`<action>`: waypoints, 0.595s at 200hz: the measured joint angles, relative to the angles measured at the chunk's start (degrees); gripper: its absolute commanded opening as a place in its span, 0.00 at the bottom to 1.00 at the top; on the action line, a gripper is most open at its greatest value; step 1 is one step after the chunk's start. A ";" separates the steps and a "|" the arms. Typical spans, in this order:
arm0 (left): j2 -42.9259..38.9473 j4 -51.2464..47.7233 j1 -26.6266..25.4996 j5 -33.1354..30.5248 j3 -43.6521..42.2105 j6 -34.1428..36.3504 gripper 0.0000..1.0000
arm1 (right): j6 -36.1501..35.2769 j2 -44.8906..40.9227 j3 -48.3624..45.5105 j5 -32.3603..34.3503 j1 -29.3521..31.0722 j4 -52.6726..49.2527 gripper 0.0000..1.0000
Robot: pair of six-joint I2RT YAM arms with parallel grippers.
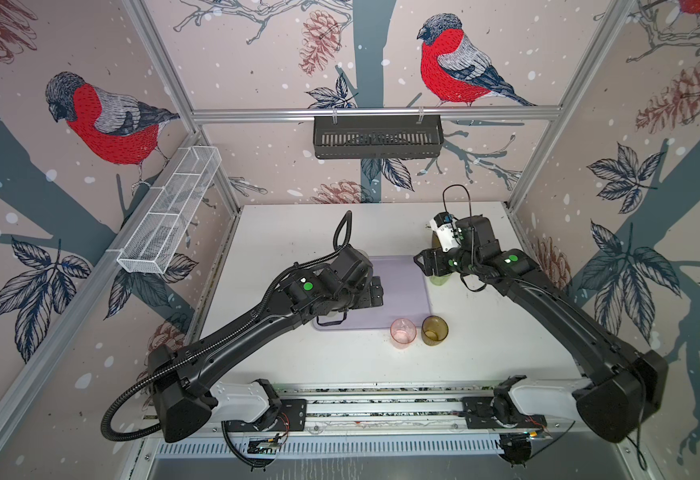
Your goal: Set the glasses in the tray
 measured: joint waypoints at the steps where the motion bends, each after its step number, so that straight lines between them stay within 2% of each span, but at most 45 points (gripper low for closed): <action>1: 0.07 -0.02 -0.02 0.00 0.02 0.00 0.94 | 0.02 -0.07 -0.11 -0.07 -0.04 0.00 0.82; 64: 5.60 -0.09 -3.50 1.42 1.07 -0.42 0.91 | -0.17 -4.59 -4.98 -3.28 -2.40 0.37 0.83; 119: 10.75 -0.20 -7.69 1.42 2.64 -2.27 0.81 | -1.44 -8.07 -9.07 -5.90 -4.15 0.37 0.83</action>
